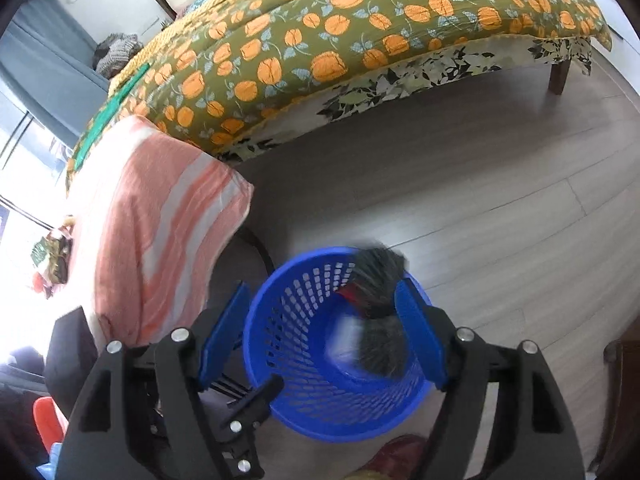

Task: Collect trash
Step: 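Move both open tools back over the table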

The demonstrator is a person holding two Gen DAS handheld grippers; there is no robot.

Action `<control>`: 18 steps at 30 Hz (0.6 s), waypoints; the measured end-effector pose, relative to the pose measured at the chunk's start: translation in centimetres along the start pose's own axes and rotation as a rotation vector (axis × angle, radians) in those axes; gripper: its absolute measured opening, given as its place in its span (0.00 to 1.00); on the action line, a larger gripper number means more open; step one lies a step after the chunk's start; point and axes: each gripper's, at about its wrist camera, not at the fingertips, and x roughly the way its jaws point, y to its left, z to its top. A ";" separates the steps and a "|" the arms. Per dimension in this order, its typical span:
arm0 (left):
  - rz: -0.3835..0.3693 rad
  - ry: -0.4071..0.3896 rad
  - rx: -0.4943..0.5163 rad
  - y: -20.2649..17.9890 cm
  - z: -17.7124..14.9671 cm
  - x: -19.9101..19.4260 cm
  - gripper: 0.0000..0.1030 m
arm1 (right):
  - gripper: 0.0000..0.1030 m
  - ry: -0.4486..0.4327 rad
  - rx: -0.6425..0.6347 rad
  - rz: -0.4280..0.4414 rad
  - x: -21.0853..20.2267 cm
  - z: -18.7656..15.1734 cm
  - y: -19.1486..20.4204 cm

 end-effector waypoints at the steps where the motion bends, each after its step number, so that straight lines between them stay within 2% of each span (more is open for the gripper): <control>1: -0.003 -0.007 0.003 -0.1 -0.1 -0.4 0.88 | 0.72 -0.013 0.001 0.001 -0.4 0.1 0.1; 4: -0.029 -0.056 0.030 -1.0 -0.5 -3.0 0.90 | 0.73 -0.050 -0.023 -0.015 -1.3 0.3 0.8; 8: -0.065 -0.139 0.074 -2.3 -0.9 -7.8 0.93 | 0.86 -0.107 -0.053 -0.060 -2.5 0.4 2.0; 12: -0.097 -0.198 0.078 -2.1 -1.7 -12.3 0.95 | 0.86 -0.186 -0.097 -0.117 -3.9 0.4 3.9; 15: -0.088 -0.226 0.076 -0.7 -2.4 -15.1 0.95 | 0.86 -0.245 -0.149 -0.140 -4.8 0.2 5.6; 18: -0.026 -0.237 0.073 1.7 -3.7 -17.3 0.95 | 0.86 -0.308 -0.222 -0.144 -5.8 -0.6 8.1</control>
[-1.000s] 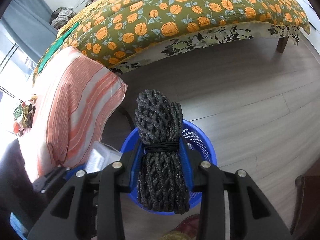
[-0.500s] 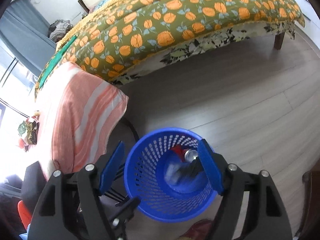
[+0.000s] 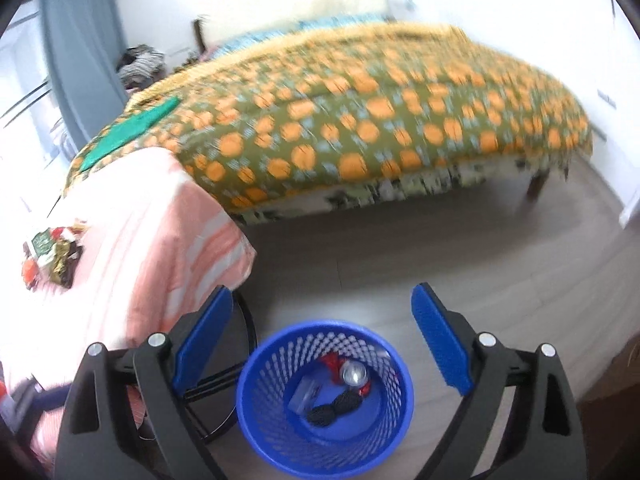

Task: Collect trash
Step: 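Move both open tools back over the table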

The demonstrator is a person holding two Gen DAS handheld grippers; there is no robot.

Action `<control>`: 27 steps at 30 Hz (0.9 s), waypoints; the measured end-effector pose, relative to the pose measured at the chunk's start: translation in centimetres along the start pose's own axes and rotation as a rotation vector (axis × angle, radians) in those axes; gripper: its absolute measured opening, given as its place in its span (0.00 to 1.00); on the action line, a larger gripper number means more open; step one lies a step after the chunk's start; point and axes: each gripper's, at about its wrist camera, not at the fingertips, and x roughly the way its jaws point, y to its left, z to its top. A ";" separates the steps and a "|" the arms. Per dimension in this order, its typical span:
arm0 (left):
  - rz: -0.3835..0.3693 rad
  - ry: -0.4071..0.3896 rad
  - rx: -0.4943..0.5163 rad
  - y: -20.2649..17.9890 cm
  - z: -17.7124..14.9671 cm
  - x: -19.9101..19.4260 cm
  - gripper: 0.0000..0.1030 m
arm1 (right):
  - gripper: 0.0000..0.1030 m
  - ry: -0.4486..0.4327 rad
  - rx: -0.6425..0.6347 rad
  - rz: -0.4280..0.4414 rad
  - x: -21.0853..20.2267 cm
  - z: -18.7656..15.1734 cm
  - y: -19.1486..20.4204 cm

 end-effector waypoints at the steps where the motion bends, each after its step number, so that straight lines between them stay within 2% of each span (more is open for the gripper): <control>1: 0.020 0.001 -0.001 0.7 -0.2 -0.6 0.95 | 0.86 -0.022 -0.027 0.004 -0.6 0.0 1.0; 9: 0.249 0.014 -0.094 10.4 -3.5 -5.2 0.95 | 0.86 -0.115 -0.224 0.052 -2.9 -1.0 9.3; 13: 0.380 0.004 -0.150 14.8 -5.0 -7.2 0.95 | 0.86 -0.103 -0.335 0.097 -2.4 -2.7 14.5; 16: 0.448 -0.001 -0.191 17.5 -6.1 -8.5 0.95 | 0.86 -0.077 -0.393 0.140 -1.8 -4.3 18.2; 22: 0.466 -0.016 -0.267 21.3 -7.1 -10.4 0.95 | 0.86 -0.032 -0.478 0.204 -1.1 -7.2 24.1; 27: 0.487 0.006 -0.300 22.8 -8.3 -11.4 0.95 | 0.86 -0.012 -0.524 0.228 -0.8 -8.8 26.6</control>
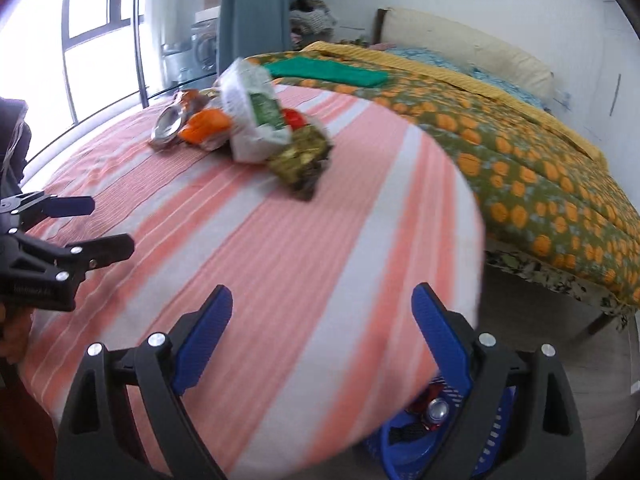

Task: Collect trash
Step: 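Move both open tools back over the table, then grasp the crushed orange Fanta can with the left tool while the right tool grasps the gold snack bag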

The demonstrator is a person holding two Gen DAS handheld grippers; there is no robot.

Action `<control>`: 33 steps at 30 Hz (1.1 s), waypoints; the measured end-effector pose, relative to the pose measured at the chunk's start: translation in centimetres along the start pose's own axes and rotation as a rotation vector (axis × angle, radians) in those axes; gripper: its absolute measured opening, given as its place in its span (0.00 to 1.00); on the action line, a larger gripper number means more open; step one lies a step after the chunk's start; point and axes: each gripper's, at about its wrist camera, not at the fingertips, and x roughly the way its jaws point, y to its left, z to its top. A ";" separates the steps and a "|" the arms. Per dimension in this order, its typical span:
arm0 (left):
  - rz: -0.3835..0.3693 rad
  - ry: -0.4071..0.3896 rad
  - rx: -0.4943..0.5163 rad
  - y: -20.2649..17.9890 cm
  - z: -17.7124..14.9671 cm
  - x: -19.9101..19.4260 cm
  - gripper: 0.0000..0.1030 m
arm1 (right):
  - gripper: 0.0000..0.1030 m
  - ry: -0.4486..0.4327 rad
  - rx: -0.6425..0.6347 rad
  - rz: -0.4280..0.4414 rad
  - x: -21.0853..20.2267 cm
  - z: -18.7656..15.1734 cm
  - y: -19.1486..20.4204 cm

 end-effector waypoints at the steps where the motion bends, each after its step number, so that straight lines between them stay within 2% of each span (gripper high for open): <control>1: 0.007 0.008 -0.006 0.4 0.0 0.1 0.95 | 0.86 0.004 -0.005 0.008 0.2 0.0 0.5; 7: 0.038 0.014 -0.033 1.9 0.4 0.2 0.95 | 0.86 0.019 -0.005 0.037 0.8 -0.1 1.8; 10: 0.010 0.035 -0.097 3.8 1.3 0.7 0.95 | 0.86 0.018 -0.022 0.045 0.8 -0.1 2.5; 13: 0.014 -0.006 -0.157 6.1 3.2 0.8 0.95 | 0.86 0.022 -0.041 0.050 0.9 -0.3 3.1; 15: 0.014 -0.023 -0.146 6.8 4.4 1.4 0.95 | 0.86 0.031 -0.050 0.052 1.0 -0.4 3.3; 22: 0.066 0.002 -0.075 8.7 9.2 6.1 0.95 | 0.86 0.033 -0.064 0.048 1.2 -0.6 3.7; 26: 0.080 -0.033 -0.050 9.0 10.8 6.5 0.94 | 0.87 0.033 -0.061 0.050 1.2 -0.8 3.7; 29: 0.055 -0.052 -0.037 9.1 11.3 6.3 0.73 | 0.87 0.033 -0.056 0.052 1.2 -0.8 3.6; 30: 0.038 -0.056 -0.031 9.0 11.4 6.1 0.59 | 0.87 0.034 -0.055 0.052 1.2 -0.8 3.6; 31: 0.010 -0.062 -0.020 8.8 11.3 6.0 0.50 | 0.87 0.034 -0.056 0.051 1.2 -0.8 3.6; 33: 0.016 -0.056 0.013 8.3 10.9 5.2 0.50 | 0.87 0.034 -0.059 0.049 1.1 -0.8 3.6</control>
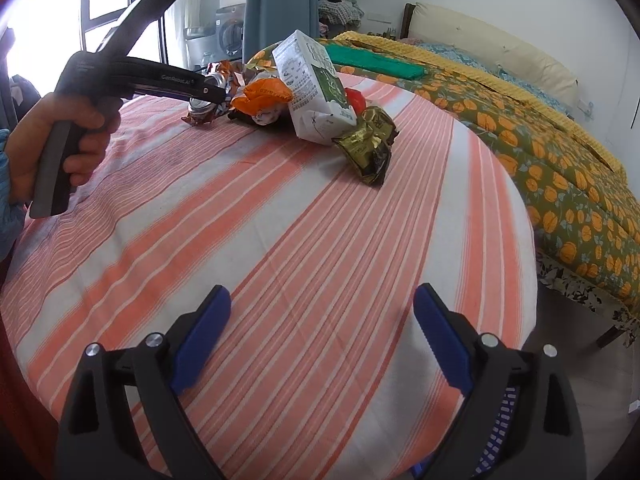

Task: Collect trash
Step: 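Grasp the crushed orange Fanta can with the left tool while the right tool grasps the gold snack bag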

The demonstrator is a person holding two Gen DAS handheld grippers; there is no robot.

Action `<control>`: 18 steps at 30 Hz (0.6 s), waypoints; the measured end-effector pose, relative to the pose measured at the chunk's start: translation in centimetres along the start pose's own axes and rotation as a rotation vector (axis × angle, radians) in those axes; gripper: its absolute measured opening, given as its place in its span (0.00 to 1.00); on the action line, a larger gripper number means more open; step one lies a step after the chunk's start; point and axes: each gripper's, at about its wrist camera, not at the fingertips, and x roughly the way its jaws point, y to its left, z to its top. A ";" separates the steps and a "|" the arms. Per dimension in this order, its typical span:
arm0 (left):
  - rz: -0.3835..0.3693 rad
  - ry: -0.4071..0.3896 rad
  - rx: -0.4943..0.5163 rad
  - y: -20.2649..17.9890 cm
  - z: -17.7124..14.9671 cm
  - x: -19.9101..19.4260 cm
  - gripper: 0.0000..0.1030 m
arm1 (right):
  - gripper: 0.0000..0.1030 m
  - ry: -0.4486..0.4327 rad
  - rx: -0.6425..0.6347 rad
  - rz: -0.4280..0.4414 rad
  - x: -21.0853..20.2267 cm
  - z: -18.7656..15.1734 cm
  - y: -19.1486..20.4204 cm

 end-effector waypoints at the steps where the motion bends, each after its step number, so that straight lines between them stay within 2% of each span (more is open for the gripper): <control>1: -0.006 0.001 0.008 -0.1 -0.3 -0.5 0.50 | 0.87 -0.001 -0.001 -0.001 -0.1 0.0 0.0; 6: -0.062 0.049 0.011 0.2 -3.8 -4.6 0.50 | 0.87 -0.010 0.005 0.001 -0.4 0.1 -0.2; 9: -0.087 0.086 -0.002 0.6 -6.3 -5.7 0.53 | 0.88 -0.006 0.012 0.004 -0.4 0.0 -0.4; 10: -0.091 0.096 -0.008 0.7 -7.3 -6.1 0.60 | 0.87 -0.004 0.016 0.004 -0.4 0.0 -0.5; 13: -0.062 0.110 -0.023 0.8 -9.0 -6.6 0.74 | 0.87 -0.005 0.023 0.000 -0.6 0.0 -0.7; 18: -0.059 0.111 0.003 0.2 -9.5 -6.5 0.88 | 0.87 -0.015 0.073 -0.014 -0.8 0.7 -2.1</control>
